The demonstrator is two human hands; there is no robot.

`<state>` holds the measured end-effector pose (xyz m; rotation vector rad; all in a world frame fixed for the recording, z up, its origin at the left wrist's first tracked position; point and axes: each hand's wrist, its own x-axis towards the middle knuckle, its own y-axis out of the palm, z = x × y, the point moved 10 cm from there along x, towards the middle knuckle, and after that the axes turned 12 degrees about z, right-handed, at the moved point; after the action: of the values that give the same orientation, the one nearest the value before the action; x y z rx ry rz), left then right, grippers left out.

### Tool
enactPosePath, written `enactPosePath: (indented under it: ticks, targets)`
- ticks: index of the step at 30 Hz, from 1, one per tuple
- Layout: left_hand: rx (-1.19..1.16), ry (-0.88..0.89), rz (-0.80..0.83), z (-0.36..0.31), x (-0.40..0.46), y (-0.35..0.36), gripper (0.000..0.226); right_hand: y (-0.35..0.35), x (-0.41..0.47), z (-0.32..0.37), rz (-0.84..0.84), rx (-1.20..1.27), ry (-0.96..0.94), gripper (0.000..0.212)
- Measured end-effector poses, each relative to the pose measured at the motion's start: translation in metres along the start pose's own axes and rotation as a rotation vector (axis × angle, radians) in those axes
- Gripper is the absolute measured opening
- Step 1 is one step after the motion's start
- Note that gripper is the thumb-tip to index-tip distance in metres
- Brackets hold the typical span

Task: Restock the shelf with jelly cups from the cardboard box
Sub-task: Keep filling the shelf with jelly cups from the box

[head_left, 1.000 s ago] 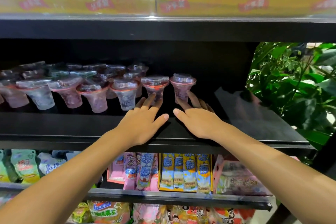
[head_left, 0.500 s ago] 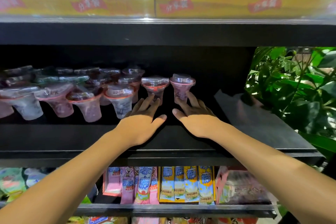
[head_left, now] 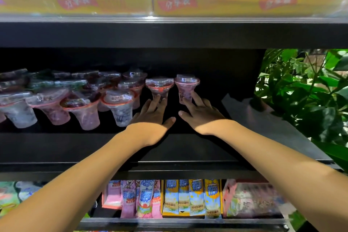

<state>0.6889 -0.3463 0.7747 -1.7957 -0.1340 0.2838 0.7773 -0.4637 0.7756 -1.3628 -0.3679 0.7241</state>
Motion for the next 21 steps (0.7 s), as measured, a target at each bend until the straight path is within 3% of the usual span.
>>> enactPosePath:
  ticks: [21]
  targets:
    - [0.009,-0.074,-0.044,0.006,0.039,-0.005,0.071,-0.009,0.038,-0.011,-0.008,-0.08,-0.055,0.072]
